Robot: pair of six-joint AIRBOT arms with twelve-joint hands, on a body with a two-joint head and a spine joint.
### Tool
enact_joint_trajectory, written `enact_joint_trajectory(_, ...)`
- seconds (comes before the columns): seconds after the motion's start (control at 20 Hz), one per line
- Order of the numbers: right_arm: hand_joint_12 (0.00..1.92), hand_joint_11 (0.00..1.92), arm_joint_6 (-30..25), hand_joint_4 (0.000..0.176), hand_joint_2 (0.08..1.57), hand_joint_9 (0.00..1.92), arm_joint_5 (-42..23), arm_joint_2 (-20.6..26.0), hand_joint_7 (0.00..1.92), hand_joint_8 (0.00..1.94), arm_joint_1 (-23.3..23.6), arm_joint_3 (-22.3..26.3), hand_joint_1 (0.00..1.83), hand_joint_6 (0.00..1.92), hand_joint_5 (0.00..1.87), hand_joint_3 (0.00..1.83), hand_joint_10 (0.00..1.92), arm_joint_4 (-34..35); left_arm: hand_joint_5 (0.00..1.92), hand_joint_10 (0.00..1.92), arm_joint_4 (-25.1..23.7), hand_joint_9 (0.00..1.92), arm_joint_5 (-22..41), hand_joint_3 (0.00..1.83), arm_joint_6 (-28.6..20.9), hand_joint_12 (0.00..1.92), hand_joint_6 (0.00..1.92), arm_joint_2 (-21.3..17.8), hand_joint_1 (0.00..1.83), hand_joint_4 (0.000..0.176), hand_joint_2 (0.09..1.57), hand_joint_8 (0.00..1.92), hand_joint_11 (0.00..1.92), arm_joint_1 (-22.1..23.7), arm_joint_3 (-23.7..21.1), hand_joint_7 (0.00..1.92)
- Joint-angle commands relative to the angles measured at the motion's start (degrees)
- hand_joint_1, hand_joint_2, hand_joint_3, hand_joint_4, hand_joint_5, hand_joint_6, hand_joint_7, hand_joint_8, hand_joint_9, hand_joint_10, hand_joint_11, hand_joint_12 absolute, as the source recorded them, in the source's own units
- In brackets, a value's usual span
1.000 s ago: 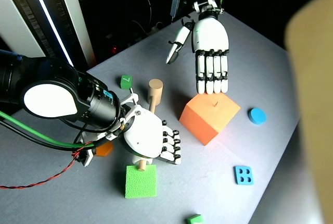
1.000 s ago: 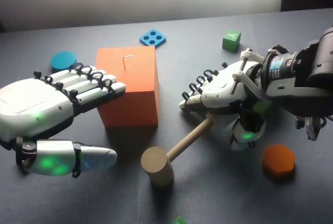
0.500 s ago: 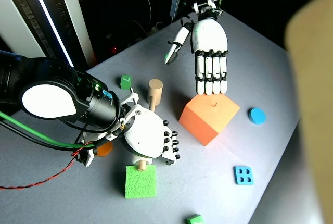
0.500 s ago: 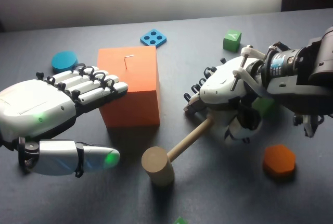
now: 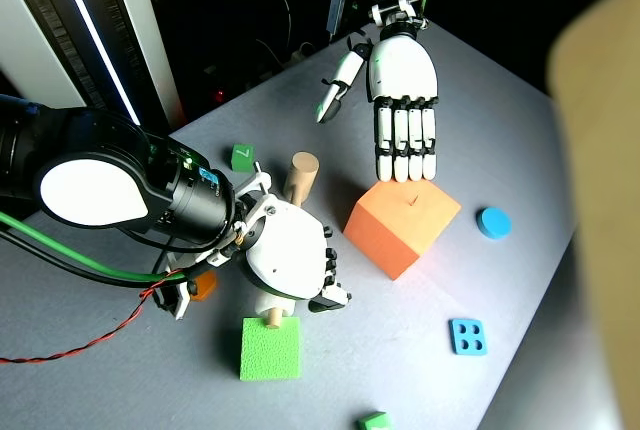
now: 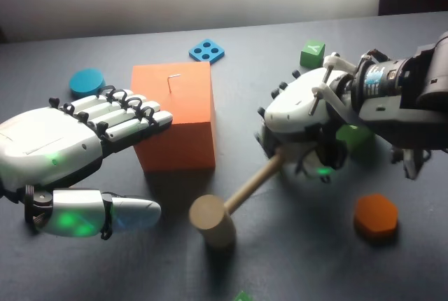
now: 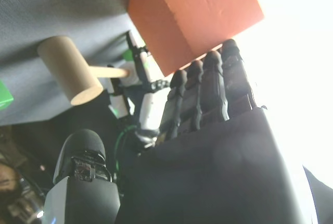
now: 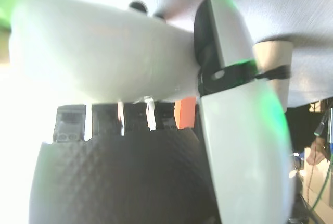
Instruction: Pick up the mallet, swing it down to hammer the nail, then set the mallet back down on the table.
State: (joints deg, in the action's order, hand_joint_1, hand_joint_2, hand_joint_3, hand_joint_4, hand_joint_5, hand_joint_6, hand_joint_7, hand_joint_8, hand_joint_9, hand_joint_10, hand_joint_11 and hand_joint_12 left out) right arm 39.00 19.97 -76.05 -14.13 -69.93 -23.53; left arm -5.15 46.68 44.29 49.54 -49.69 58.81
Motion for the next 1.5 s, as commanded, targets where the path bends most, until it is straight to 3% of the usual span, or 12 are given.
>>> enact_joint_trajectory(0.0, 1.53, 0.22, 0.17, 0.000, 1.22, 0.40, -1.39, 0.64, 0.64, 1.62, 0.13, 0.07, 1.20, 1.01, 0.92, 0.00, 1.45, -0.55, 0.06, 0.00, 0.21, 0.04, 5.11, 0.00, -0.23, 0.03, 0.00, 0.09, 0.00, 0.000, 1.16, 0.00, 0.05, -0.04, 0.33, 0.05)
enact_joint_trajectory(0.15, 1.44, 0.40, 0.18, 0.000, 1.19, 0.59, -1.35, 0.95, 0.78, 1.50, 0.13, 0.54, 1.22, 0.96, 0.91, 0.00, 1.34, -0.55, 0.07, 0.01, -0.07, 0.05, 5.11, 0.00, -0.23, 0.04, 0.00, 0.05, 0.00, 0.000, 1.16, 0.01, 0.06, -0.04, 0.37, 0.06)
enact_joint_trajectory(0.35, 1.54, 0.57, 0.44, 0.000, 1.26, 0.70, -1.30, 1.91, 0.72, 1.54, 0.77, 2.05, 1.33, 1.45, 0.60, 0.00, 1.50, -0.56, 0.07, 0.00, -0.29, 0.05, 5.10, 0.00, -0.23, 0.04, 0.00, -0.17, 0.00, 0.000, 1.16, 0.00, 0.05, -0.08, 0.48, 0.06)
enact_joint_trajectory(0.5, 1.73, 0.63, 0.46, 0.000, 1.32, 0.70, -1.09, 2.86, 0.71, 1.65, 1.23, 3.48, 1.16, 1.60, 0.50, 0.02, 1.72, -0.56, 0.06, 0.00, -0.51, 0.05, 5.10, 0.00, -0.23, 0.04, 0.00, -0.42, 0.00, 0.000, 1.16, 0.00, 0.06, -0.08, 0.47, 0.06)
enact_joint_trajectory(0.6, 1.91, 0.76, 0.45, 0.000, 1.34, 0.83, -0.82, 3.48, 0.82, 1.93, 1.47, 4.43, 1.03, 1.64, 0.58, 0.02, 1.91, -0.56, 0.07, 0.00, -0.68, 0.05, 5.10, 0.00, -0.23, 0.04, 0.01, -0.48, 0.00, 0.000, 1.16, 0.00, 0.05, -0.08, 0.45, 0.06)
enact_joint_trajectory(0.7, 1.92, 1.07, 0.28, 0.000, 1.30, 1.07, -0.46, 4.21, 1.02, 1.94, 1.85, 5.27, 1.09, 1.91, 0.81, 0.00, 1.92, -0.56, 0.06, 0.00, -0.77, 0.05, 5.10, 0.00, -0.24, 0.03, 0.00, -0.50, 0.00, 0.000, 1.16, 0.00, 0.04, -0.08, 0.45, 0.06)
enact_joint_trajectory(1.05, 1.92, 1.83, -1.22, 0.000, 1.44, 1.60, 0.44, 8.84, 1.44, 1.94, 3.51, 10.36, 0.62, 1.92, 1.05, 0.01, 1.92, -0.56, 0.07, 0.00, -1.23, 0.05, 5.10, 0.00, -0.24, 0.04, 0.00, -0.73, 0.00, 0.000, 1.16, 0.00, 0.04, -0.08, 0.51, 0.07)
enact_joint_trajectory(1.2, 1.92, 1.89, -2.70, 0.000, 1.44, 1.70, 1.21, 11.51, 1.51, 1.94, 5.00, 12.71, 0.57, 1.92, 0.99, 0.00, 1.92, -0.56, 0.08, 0.00, -1.24, 0.06, 5.10, 0.00, -0.23, 0.04, 0.01, -0.76, 0.00, 0.000, 1.16, 0.01, 0.04, -0.08, 0.53, 0.08)
enact_joint_trajectory(1.3, 1.92, 1.92, -2.75, 0.000, 1.46, 1.74, 1.75, 13.13, 1.58, 1.94, 6.16, 14.06, 0.50, 1.92, 1.25, 0.00, 1.92, -0.56, 0.08, 0.01, -1.24, 0.06, 5.10, 0.00, -0.23, 0.04, 0.01, -0.76, 0.00, 0.000, 1.16, 0.00, 0.05, -0.08, 0.59, 0.08)
enact_joint_trajectory(1.35, 1.92, 1.92, -2.90, 0.060, 1.48, 1.75, 2.23, 14.34, 1.60, 1.94, 7.14, 14.93, 0.46, 1.92, 1.32, 0.00, 1.92, -0.56, 0.10, 0.01, -1.24, 0.08, 5.01, 0.00, -0.23, 0.05, 0.01, -0.76, 0.00, 0.000, 1.15, 0.01, 0.07, -0.08, 0.64, 0.09)
enact_joint_trajectory(1.4, 1.92, 1.92, -3.34, 0.096, 1.52, 1.77, 2.60, 15.66, 1.64, 1.94, 8.23, 15.70, 0.37, 1.92, 1.36, 0.01, 1.92, -0.56, 0.09, 0.01, -1.24, 0.07, 4.94, 0.00, -0.23, 0.05, 0.01, -0.76, 0.00, 0.000, 1.16, 0.01, 0.06, -0.08, 0.72, 0.08)
enact_joint_trajectory(1.45, 1.92, 1.92, -3.62, 0.160, 1.54, 1.77, 2.76, 16.43, 1.64, 1.94, 8.97, 16.15, 0.33, 1.92, 1.37, 0.00, 1.92, -0.55, 0.09, 0.01, -1.24, 0.07, 4.94, 0.00, -0.23, 0.05, 0.01, -0.76, 0.00, 0.000, 1.15, 0.01, 0.05, -0.08, 0.75, 0.09)
